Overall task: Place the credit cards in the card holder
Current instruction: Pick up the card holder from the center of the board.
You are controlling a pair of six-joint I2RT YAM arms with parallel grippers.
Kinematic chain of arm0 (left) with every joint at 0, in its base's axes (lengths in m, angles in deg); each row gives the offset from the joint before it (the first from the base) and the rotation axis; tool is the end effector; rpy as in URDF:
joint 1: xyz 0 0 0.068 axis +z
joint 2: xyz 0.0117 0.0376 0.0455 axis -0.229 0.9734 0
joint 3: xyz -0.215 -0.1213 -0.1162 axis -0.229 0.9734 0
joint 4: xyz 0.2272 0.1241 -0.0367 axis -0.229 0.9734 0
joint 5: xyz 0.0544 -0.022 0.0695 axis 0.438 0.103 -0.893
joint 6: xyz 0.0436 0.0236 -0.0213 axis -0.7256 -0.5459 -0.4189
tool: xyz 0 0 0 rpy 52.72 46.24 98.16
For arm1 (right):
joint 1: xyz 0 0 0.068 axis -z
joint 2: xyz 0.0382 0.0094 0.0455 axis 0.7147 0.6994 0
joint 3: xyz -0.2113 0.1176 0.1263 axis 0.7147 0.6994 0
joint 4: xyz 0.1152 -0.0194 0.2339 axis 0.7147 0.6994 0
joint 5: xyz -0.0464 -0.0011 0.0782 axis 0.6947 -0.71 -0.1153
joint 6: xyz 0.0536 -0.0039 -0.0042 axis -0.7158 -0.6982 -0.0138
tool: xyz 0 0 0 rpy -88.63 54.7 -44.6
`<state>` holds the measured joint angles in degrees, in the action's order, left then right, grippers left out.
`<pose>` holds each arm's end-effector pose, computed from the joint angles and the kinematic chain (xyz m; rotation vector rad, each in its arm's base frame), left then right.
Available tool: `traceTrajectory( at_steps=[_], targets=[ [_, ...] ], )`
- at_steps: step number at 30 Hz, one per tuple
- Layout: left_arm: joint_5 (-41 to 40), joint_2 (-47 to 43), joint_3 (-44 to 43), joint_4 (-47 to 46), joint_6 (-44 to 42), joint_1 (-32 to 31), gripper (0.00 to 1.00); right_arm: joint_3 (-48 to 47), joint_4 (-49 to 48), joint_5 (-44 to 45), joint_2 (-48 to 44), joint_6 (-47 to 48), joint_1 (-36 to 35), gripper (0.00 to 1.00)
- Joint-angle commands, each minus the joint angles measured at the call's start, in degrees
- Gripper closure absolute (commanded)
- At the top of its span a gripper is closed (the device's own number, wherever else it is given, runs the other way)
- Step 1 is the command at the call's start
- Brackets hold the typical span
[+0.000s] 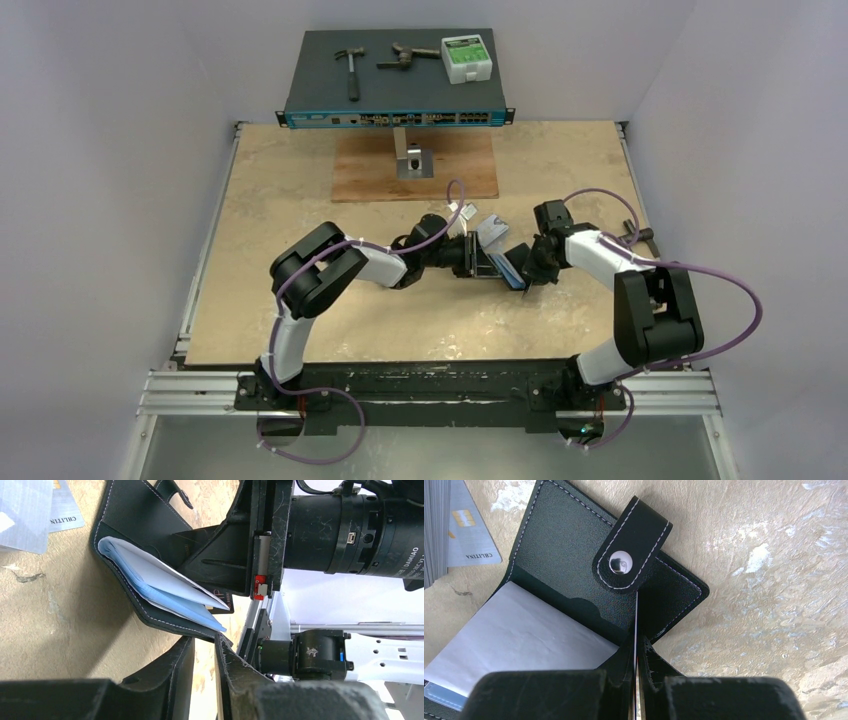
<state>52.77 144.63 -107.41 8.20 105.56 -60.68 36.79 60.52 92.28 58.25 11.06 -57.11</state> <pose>0.2714 -0.3230 0.1318 0.2451 2.2588 -1.6494 0.2587 0.0506 0.1582 0.6379 2.7614 0.1131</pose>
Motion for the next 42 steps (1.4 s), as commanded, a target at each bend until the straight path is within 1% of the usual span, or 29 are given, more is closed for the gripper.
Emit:
traceTrajectory(
  at_steps=[1, 8, 9, 13, 16, 18, 20, 23, 26, 31, 34, 37, 42],
  targets=[
    [0.32, 0.41, -1.49, -0.07, -3.42, -0.28, 0.80, 2.10, -5.54, -1.62, 1.44, 0.01, 0.31, 1.00],
    [-1.33, 1.36, -3.95, 7.63, -5.34, -0.38, 0.83, 2.62, -5.49, -2.85, 0.60, 0.45, 0.31, 1.00],
    [-1.45, 1.09, -3.93, 8.27, -5.82, -0.37, 0.85, 2.71, -5.37, -2.82, 0.29, 0.59, 0.28, 1.00],
    [-1.43, -0.87, -4.16, 12.34, -9.19, 0.01, 1.00, 1.73, -3.88, -4.54, -1.78, 1.81, 0.32, 1.00],
    [-2.68, -3.61, -5.32, 20.68, -14.82, 0.47, 1.00, 0.27, -2.09, -4.64, -3.90, 2.65, 0.30, 1.00],
    [-3.96, -5.55, -5.40, 24.34, -18.31, 1.24, 1.00, -0.36, -1.47, -5.30, -5.34, 3.06, 0.32, 1.00],
    [-3.86, -6.97, -5.85, 27.23, -20.61, 1.95, 1.00, -0.70, -1.28, -6.08, -6.45, 3.13, 0.24, 1.00],
    [-3.54, -10.50, -7.49, 35.10, -26.12, 2.50, 1.00, -0.91, -0.98, -7.14, -7.66, 3.71, 0.31, 1.00],
    [-3.94, -15.63, -10.06, 46.89, -33.42, 2.47, 1.00, -1.38, -0.22, -7.60, -8.92, 4.24, 0.20, 1.00],
    [-3.12, -20.91, -10.20, 63.70, -42.12, 2.28, 1.00, -0.40, -2.26, -14.44, -12.16, 3.88, -0.14, 1.00],
    [-2.00, -23.33, -8.32, 68.87, -46.07, 2.30, 1.00, 0.90, -4.92, -17.12, -13.83, 3.23, -2.56, 1.00],
    [-1.87, -23.77, -8.06, 73.98, -49.31, 2.35, 1.00, 0.47, -6.15, -17.94, -16.56, 2.95, -5.51, 1.00],
    [-2.26, -22.42, -7.95, 77.16, -50.33, 2.31, 1.00, -0.71, -6.71, -16.49, -22.01, 2.39, -7.20, 1.00]
  ],
)
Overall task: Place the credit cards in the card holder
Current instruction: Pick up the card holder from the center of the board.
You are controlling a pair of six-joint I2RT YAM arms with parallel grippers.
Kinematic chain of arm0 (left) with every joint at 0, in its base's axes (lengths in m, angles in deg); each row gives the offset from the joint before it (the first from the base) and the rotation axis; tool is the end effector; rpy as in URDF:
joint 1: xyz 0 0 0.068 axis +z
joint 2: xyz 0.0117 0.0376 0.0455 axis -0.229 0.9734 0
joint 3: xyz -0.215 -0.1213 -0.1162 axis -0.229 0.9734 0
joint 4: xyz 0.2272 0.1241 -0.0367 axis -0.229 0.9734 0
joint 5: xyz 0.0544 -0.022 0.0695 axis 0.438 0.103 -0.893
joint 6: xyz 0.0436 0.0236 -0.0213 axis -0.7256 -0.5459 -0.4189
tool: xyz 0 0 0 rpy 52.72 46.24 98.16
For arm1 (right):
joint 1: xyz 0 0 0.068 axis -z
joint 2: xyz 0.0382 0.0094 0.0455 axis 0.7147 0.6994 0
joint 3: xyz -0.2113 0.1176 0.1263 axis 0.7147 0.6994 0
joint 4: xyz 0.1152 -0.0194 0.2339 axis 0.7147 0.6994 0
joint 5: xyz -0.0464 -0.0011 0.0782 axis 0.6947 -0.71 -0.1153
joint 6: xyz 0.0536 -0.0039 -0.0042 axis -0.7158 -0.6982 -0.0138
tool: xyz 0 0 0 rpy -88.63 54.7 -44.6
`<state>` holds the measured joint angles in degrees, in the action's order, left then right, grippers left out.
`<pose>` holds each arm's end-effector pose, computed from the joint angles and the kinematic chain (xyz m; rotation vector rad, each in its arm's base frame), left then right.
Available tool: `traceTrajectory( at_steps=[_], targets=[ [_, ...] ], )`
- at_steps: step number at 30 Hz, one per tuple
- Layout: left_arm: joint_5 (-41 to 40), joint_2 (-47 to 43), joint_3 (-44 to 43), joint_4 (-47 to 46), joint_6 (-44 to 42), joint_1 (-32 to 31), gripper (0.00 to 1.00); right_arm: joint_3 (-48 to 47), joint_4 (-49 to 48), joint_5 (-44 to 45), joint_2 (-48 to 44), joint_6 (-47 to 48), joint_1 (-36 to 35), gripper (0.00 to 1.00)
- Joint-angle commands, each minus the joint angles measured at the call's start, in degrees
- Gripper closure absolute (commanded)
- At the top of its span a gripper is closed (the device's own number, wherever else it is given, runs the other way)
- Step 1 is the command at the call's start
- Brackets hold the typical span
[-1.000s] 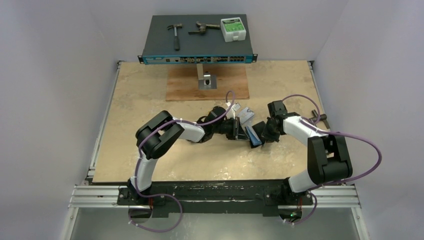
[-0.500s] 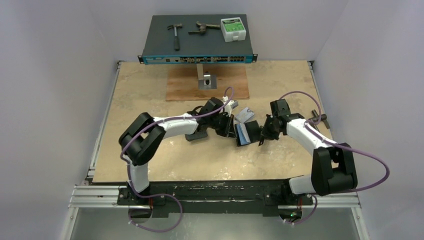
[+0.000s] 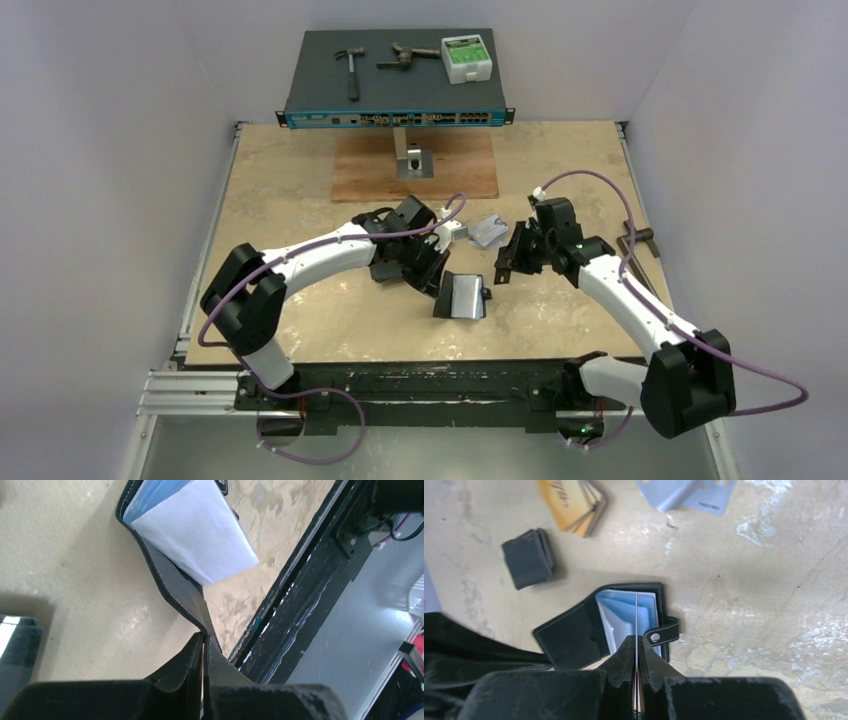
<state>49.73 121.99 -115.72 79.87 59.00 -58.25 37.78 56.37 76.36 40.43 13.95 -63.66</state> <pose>0.2318 -0.2558 0.2216 0.9768 2.5688 -0.9633 0.2275 0.0824 0.2306 0.2571 2.5410 0.6531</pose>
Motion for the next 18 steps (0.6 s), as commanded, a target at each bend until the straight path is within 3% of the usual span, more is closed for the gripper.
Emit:
traceTrajectory(
  at_steps=[1, 11, 18],
  targets=[
    [0.73, 0.09, 0.87, 4.96, -3.84, -0.09, 1.00, -1.71, -2.98, -0.28, -5.06, -0.36, -1.01, 1.00],
    [-0.80, 2.96, 2.01, 2.74, -4.83, 2.08, 1.00, 2.59, -9.04, 2.31, -0.62, -0.82, -10.52, 1.00],
    [-1.48, 2.56, 2.27, 2.37, -5.48, 3.13, 1.00, 2.56, -6.65, 4.83, -2.82, -0.43, -11.18, 1.00]
  ],
)
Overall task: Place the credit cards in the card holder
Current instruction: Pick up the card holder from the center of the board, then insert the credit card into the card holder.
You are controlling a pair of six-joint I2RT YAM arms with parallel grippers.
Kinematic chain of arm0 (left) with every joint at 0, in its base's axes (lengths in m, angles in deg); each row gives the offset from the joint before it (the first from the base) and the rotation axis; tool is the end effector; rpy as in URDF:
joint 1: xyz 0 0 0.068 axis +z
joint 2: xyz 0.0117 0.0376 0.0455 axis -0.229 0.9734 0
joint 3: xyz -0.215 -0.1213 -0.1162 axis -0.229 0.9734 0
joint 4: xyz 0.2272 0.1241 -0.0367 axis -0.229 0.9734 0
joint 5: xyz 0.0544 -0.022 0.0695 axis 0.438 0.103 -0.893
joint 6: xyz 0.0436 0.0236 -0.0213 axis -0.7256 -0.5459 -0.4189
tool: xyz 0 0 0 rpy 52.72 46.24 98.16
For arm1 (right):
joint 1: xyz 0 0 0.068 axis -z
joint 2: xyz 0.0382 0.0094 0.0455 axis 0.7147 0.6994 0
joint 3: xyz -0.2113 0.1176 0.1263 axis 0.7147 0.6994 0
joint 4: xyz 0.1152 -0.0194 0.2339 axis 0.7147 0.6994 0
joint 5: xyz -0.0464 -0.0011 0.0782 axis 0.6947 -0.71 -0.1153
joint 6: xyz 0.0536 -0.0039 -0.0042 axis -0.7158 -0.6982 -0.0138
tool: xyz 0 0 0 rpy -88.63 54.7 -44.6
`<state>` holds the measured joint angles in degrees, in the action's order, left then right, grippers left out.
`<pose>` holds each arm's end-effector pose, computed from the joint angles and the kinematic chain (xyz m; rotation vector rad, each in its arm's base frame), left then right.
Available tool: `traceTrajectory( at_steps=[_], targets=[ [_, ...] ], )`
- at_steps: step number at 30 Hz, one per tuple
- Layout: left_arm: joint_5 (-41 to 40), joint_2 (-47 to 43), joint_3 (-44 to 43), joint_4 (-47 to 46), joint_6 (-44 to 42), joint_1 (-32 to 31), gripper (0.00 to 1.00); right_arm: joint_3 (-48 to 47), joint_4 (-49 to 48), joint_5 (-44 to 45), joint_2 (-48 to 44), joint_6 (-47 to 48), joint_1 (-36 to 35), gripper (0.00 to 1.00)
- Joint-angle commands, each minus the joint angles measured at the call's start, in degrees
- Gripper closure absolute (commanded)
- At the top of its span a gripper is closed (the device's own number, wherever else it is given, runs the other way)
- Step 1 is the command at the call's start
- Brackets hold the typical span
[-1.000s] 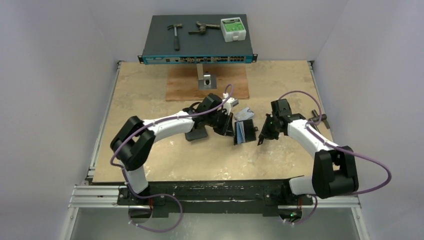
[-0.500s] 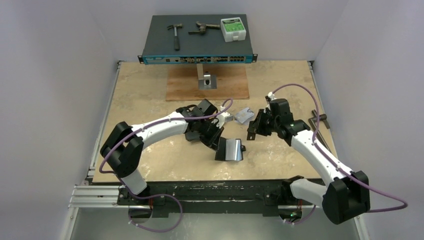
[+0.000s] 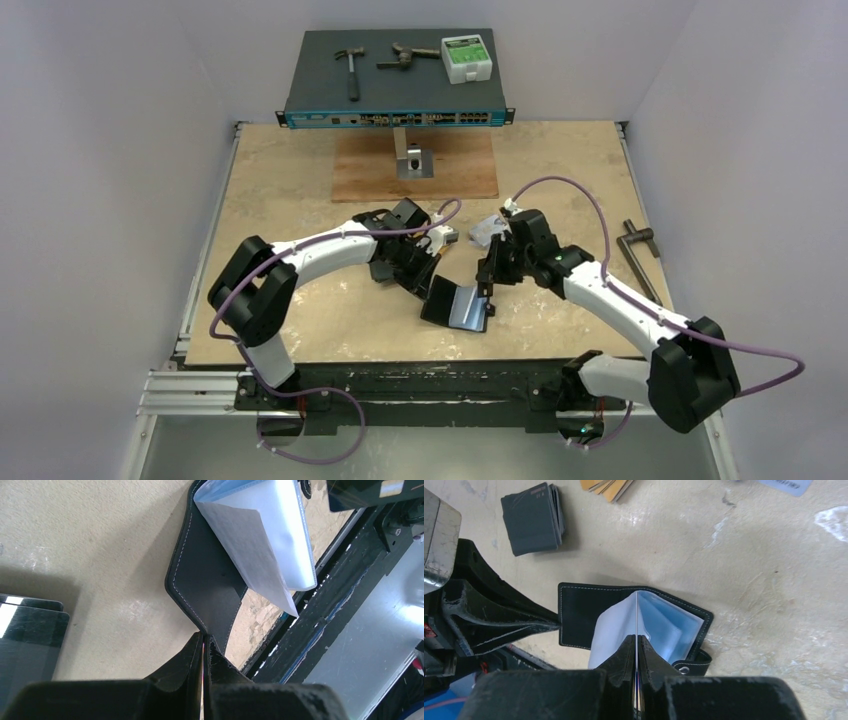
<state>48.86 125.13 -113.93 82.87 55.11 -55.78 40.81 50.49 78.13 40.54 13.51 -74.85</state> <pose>0.2392 -0.2418 0.1923 0.9965 2.6817 -0.8740 0.2092 0.1249 0.2204 0.0250 2.5329 0.7156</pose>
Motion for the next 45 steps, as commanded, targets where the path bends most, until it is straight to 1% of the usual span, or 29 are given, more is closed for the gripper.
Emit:
traceTrajectory(
  at_steps=[1, 6, 10, 15, 25, 39, 45],
  targets=[
    [-0.60, -0.63, 0.54, -0.70, -1.51, 0.70, 1.00, -0.47, -0.11, 3.44, -3.75, 0.13, -0.03, 1.00],
    [-0.62, -0.94, 0.83, -1.22, -1.46, 0.77, 1.00, 1.31, 0.69, 2.90, -5.74, -0.33, -0.02, 1.00],
    [-0.81, -1.02, 1.32, -1.48, -1.58, 0.75, 1.00, 5.49, -1.08, 2.14, -6.67, -1.41, -0.02, 1.00],
    [-1.24, -0.94, 1.45, -1.42, -1.84, 0.79, 1.00, 8.23, -2.29, 1.58, -7.70, -1.84, -0.02, 1.00],
    [-1.54, -0.58, 1.09, -1.40, -1.82, 0.80, 1.00, 12.69, -6.25, -2.85, -7.08, -3.42, -0.01, 1.00],
    [-1.67, -0.76, 1.36, -1.81, -1.83, 0.80, 1.00, 15.60, -7.83, -5.39, -5.04, -3.66, 0.02, 1.00],
    [-1.57, -0.76, 1.27, -2.11, -1.61, 0.80, 1.00, 14.82, -9.89, -9.05, -5.25, -3.44, -0.45, 1.00]
  ],
)
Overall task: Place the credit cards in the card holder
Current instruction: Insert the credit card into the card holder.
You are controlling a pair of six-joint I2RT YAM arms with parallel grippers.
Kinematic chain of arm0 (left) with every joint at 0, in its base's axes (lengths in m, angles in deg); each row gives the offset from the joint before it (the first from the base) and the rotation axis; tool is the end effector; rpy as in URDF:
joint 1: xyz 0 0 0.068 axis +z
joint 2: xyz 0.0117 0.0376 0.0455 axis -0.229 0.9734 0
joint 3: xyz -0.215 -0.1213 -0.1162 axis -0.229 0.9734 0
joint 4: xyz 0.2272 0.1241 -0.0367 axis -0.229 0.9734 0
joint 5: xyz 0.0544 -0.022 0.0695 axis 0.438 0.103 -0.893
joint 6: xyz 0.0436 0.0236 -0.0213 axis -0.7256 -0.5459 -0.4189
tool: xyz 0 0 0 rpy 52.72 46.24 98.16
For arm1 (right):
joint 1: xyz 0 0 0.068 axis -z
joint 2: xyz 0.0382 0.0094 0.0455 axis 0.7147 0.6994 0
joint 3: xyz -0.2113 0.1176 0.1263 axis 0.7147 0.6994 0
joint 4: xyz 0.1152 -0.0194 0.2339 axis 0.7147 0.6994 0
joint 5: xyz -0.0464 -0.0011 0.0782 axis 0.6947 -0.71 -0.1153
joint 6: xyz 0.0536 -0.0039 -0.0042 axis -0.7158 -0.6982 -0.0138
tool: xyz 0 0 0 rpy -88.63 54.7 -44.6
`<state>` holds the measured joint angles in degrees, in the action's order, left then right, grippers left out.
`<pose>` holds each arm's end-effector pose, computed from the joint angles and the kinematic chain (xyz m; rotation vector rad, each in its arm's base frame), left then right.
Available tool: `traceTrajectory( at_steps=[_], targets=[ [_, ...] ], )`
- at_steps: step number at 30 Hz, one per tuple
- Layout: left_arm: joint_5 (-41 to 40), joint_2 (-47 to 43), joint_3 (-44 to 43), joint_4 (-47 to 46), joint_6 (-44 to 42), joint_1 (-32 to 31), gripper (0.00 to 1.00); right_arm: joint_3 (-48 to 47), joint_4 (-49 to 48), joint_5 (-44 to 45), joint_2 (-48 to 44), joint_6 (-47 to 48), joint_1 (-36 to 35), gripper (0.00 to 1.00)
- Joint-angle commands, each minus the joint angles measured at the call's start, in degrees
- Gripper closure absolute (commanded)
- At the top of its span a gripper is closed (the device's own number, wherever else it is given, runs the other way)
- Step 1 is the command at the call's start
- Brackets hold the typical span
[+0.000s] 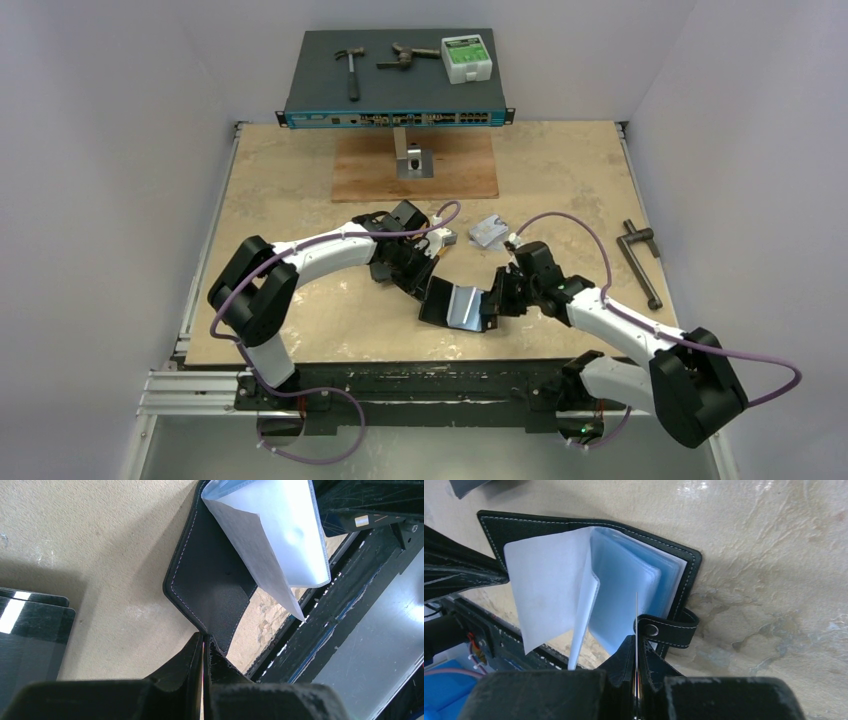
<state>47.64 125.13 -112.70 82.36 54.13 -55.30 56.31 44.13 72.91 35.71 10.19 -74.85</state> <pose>0.2395 -0.2373 0.1864 1.0001 2.6864 -0.8359 0.1708 0.1070 0.1626 0.0724 2.6400 0.8058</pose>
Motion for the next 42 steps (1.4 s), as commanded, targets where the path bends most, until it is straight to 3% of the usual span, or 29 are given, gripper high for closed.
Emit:
traceTrajectory(
  at_steps=[1, 7, 11, 15, 21, 23, 25, 26, 32, 42],
  targets=[
    [-0.15, -0.77, -0.03, -1.59, -0.63, 0.32, 1.00, -0.97, -4.05, -4.17, -0.28, -0.23, -0.81, 1.00],
    [4.07, -0.53, -0.08, -2.48, 0.90, 1.90, 0.86, -3.16, -7.25, -4.44, 2.50, -1.97, -4.95, 1.00],
    [7.70, -1.63, 1.63, -5.64, 2.54, 4.15, 0.69, -3.49, -10.62, -4.75, 4.87, -3.60, -7.44, 1.00],
    [11.38, -2.76, 3.16, -8.44, 4.44, 5.91, 0.58, -4.48, -12.59, -4.89, 6.63, -4.39, -8.97, 1.00],
    [13.95, -3.05, 4.15, -10.88, 6.20, 6.70, 0.46, -5.86, -14.65, -5.17, 9.85, -4.85, -11.11, 1.00],
    [15.50, -3.53, 4.97, -12.35, 7.16, 7.18, 0.35, -6.32, -14.67, -4.98, 11.27, -4.63, -11.36, 1.00],
    [16.35, -4.17, 5.71, -13.53, 7.77, 7.31, 0.30, -6.28, -14.68, -5.08, 12.48, -4.49, -11.41, 1.00],
    [16.81, -4.49, 6.17, -14.26, 7.93, 7.32, 0.21, -6.26, -14.70, -5.13, 13.05, -4.40, -11.38, 1.00],
    [17.75, -3.01, 6.67, -16.28, 9.08, 7.15, 0.20, -6.52, -15.77, -4.37, 14.47, -3.96, -11.40, 1.00],
    [13.22, 2.30, 5.05, -16.35, 9.61, 4.28, 0.27, -5.65, -16.37, -4.01, 13.89, -4.21, -11.43, 1.00]
  ],
)
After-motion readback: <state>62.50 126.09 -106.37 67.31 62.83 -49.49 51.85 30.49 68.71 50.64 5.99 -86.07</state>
